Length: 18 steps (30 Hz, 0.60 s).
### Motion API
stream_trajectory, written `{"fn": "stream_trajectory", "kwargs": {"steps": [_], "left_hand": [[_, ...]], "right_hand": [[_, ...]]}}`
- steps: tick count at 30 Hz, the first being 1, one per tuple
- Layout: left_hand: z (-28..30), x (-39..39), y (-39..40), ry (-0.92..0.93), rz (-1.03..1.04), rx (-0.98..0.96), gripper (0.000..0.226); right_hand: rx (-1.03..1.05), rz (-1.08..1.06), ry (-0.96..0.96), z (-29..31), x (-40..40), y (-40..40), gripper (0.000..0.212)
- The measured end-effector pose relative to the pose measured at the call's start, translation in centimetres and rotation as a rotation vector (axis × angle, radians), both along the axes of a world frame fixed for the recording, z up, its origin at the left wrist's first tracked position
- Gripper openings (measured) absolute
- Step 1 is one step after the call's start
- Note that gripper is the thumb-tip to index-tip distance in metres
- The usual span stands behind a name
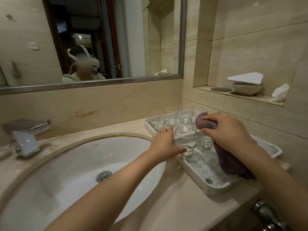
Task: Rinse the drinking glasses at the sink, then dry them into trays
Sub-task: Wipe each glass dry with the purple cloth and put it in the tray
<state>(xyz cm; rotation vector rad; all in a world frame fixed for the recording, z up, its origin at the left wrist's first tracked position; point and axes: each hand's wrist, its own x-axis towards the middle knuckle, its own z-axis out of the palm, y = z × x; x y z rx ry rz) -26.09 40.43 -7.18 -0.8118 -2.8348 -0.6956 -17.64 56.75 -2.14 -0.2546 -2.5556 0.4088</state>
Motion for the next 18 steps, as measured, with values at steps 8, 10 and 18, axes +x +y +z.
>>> {"fn": "stream_trajectory", "kwargs": {"steps": [8,10,18], "left_hand": [[4.8,3.1,-10.4,0.266,0.105,-0.272,0.059],[5.3,4.4,-14.2,0.264,0.186,-0.28,0.058],[5.4,9.9,-30.7,0.105,0.597,-0.279,0.055]], "right_hand": [[-0.142,0.34,0.084,4.1,0.0,-7.9,0.038],[-0.194,0.496,0.052,4.2,-0.6,-11.4,0.035],[-0.38,1.011,-0.135,3.1,-2.9,-28.3,0.029]]}}
